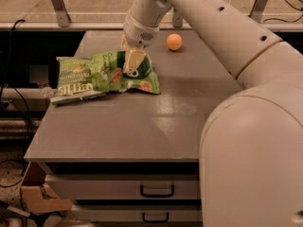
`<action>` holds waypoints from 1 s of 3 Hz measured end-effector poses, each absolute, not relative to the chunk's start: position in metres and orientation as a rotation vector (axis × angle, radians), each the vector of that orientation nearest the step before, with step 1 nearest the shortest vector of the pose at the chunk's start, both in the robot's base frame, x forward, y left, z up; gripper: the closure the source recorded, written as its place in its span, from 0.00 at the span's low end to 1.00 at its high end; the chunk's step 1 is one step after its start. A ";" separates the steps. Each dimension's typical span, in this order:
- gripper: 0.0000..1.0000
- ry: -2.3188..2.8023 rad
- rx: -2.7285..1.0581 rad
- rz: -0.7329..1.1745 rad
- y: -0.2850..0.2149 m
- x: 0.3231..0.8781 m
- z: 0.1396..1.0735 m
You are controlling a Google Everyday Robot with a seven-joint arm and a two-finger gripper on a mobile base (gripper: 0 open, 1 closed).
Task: Move green rice chip bag near green jalapeno chip bag
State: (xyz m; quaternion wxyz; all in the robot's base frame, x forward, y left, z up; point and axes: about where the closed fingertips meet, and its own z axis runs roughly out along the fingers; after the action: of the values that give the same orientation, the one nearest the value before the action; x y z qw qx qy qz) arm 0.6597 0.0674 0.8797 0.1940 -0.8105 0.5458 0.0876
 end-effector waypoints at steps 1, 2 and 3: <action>0.13 1.528 -2.272 0.247 0.070 0.661 0.877; 0.00 1.526 -2.271 0.249 0.072 0.662 0.875; 0.00 1.533 -2.283 0.185 0.068 0.661 0.890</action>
Offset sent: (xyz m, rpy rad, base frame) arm 0.0011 0.0022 -0.0021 0.0020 -0.0002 0.0008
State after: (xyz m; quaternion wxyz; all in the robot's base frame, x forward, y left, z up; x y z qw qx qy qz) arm 0.6608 0.0677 0.8897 0.1914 -0.8130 0.5460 0.0658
